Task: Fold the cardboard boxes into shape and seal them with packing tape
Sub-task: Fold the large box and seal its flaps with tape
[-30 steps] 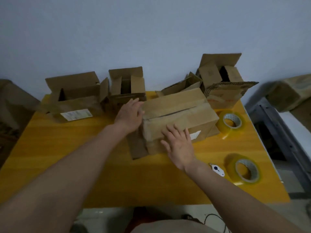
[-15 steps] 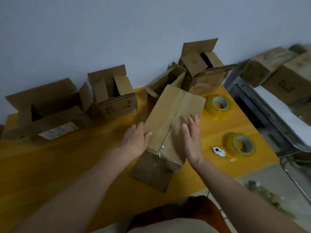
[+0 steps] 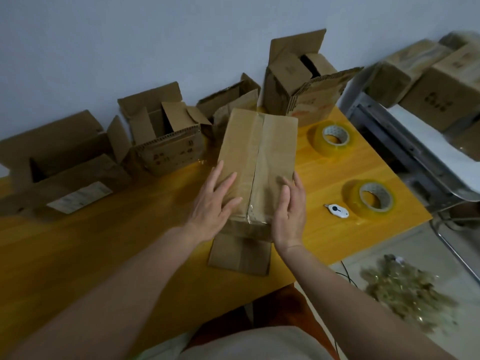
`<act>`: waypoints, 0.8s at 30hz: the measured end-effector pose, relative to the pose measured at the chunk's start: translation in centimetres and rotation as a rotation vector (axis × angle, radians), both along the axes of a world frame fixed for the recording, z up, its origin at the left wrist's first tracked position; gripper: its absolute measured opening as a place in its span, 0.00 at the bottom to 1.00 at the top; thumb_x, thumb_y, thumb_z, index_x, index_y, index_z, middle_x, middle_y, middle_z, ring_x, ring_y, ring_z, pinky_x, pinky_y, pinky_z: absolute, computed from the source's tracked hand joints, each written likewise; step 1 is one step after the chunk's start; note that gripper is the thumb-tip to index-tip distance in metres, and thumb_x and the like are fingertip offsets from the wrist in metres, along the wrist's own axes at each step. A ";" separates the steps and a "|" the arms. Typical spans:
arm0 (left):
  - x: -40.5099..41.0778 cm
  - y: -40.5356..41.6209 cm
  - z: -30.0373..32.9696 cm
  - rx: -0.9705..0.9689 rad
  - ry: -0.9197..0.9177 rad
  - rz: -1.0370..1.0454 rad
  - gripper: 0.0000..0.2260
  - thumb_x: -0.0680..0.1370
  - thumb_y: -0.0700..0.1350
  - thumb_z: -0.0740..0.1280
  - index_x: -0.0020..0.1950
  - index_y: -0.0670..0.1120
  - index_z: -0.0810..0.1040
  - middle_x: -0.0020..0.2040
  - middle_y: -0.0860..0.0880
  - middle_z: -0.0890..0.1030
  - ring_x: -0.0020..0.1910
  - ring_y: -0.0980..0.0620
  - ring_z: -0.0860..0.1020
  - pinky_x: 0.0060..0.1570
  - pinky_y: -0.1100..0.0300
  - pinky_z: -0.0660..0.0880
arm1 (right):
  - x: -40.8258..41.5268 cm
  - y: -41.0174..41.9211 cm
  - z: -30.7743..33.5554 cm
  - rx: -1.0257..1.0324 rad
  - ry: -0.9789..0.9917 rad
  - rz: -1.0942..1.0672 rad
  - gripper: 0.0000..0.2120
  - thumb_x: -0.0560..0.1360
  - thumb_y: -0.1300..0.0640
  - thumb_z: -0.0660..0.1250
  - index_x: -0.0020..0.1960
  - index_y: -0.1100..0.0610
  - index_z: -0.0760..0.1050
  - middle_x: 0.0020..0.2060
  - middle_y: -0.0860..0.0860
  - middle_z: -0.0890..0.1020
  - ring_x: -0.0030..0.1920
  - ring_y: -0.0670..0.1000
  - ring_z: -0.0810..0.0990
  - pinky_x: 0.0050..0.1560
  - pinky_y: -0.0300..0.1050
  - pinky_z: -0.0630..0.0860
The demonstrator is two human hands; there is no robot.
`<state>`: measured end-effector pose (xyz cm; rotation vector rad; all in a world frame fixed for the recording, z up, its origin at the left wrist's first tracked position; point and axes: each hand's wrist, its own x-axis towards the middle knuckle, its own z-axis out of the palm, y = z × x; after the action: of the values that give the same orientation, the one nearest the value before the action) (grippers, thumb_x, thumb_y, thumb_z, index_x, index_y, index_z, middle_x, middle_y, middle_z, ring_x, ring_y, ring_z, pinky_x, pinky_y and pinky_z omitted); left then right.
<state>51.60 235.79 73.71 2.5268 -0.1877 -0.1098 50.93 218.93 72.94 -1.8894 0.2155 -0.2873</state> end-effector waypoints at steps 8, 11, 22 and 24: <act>-0.2 1.4 -0.4 0.093 -0.029 -0.191 0.44 0.67 0.76 0.50 0.76 0.51 0.59 0.78 0.50 0.46 0.77 0.42 0.43 0.73 0.38 0.51 | 1.7 -4.1 -2.1 -0.739 -0.438 0.604 0.33 0.70 0.37 0.67 0.65 0.61 0.75 0.70 0.57 0.70 0.74 0.65 0.57 0.71 0.70 0.54; 0.1 1.9 -0.7 0.100 -0.017 -0.208 0.42 0.67 0.70 0.59 0.76 0.52 0.59 0.77 0.53 0.45 0.77 0.44 0.42 0.72 0.36 0.53 | 1.8 -4.6 -1.9 -0.831 -0.433 0.667 0.34 0.70 0.41 0.70 0.68 0.61 0.72 0.70 0.58 0.68 0.73 0.68 0.56 0.68 0.73 0.56; 0.4 3.4 -0.4 0.054 0.148 -0.264 0.55 0.59 0.63 0.78 0.77 0.61 0.48 0.73 0.71 0.38 0.76 0.58 0.43 0.73 0.50 0.52 | 1.0 -1.8 1.8 -1.267 0.026 0.677 0.46 0.67 0.21 0.43 0.78 0.45 0.41 0.78 0.51 0.46 0.77 0.58 0.40 0.70 0.71 0.37; 0.5 4.7 0.0 0.127 0.165 -0.340 0.56 0.58 0.68 0.75 0.76 0.64 0.43 0.72 0.72 0.36 0.75 0.61 0.41 0.72 0.52 0.51 | 1.4 -0.5 1.9 -1.375 -0.002 0.719 0.43 0.69 0.25 0.37 0.78 0.45 0.41 0.78 0.52 0.47 0.77 0.59 0.44 0.71 0.71 0.40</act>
<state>52.06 240.44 73.71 2.5730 -0.5580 -0.4760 52.32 218.39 74.83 -3.1190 -0.8851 0.1309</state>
